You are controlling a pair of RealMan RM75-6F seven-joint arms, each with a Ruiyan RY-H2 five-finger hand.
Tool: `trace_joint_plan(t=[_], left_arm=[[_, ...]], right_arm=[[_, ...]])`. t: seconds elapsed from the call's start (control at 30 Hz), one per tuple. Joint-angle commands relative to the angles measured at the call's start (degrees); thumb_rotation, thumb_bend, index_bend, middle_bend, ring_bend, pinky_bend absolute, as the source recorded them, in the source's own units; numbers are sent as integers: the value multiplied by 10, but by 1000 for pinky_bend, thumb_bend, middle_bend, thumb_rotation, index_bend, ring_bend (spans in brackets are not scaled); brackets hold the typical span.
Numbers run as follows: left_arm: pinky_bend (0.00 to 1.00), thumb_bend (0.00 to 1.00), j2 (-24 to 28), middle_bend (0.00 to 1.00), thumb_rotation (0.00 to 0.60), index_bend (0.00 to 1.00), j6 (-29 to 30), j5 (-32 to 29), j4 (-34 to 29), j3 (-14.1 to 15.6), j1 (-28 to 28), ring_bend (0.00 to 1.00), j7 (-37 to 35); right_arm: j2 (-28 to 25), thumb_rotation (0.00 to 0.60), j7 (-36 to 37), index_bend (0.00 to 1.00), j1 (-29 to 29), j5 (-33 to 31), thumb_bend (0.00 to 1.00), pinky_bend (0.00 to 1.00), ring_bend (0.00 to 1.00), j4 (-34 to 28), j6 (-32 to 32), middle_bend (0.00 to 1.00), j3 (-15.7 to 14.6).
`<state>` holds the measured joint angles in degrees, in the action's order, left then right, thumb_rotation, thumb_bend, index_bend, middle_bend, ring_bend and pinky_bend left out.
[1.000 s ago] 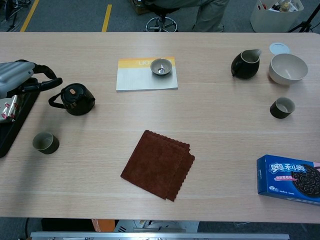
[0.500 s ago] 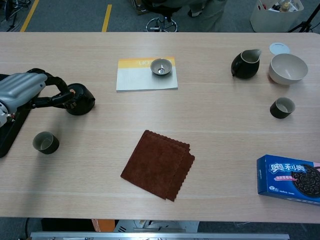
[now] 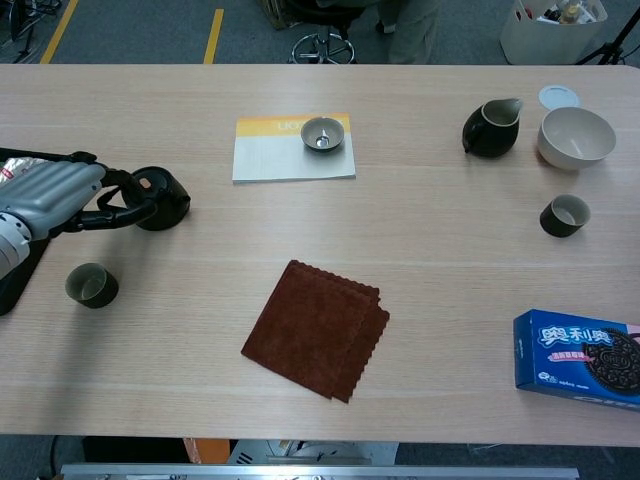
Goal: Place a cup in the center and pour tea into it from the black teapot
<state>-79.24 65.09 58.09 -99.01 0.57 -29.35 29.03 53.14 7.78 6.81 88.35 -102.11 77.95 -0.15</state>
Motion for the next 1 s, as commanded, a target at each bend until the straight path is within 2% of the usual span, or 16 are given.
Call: trace_joint_plan(t=[0.03,1.0], left_arm=[[0,131,-1,299,9,304,-2,-1,2,0,1,190,1],[0,131,-27,338,13,315,-24,-13,32,3,11,216,4]], right_arm=[[0,600,-1,178,0,-1,261,21,13,-1,0,124,0],[0,600,-4,178,0,-10,261,21,13,-1,-6,124,1]])
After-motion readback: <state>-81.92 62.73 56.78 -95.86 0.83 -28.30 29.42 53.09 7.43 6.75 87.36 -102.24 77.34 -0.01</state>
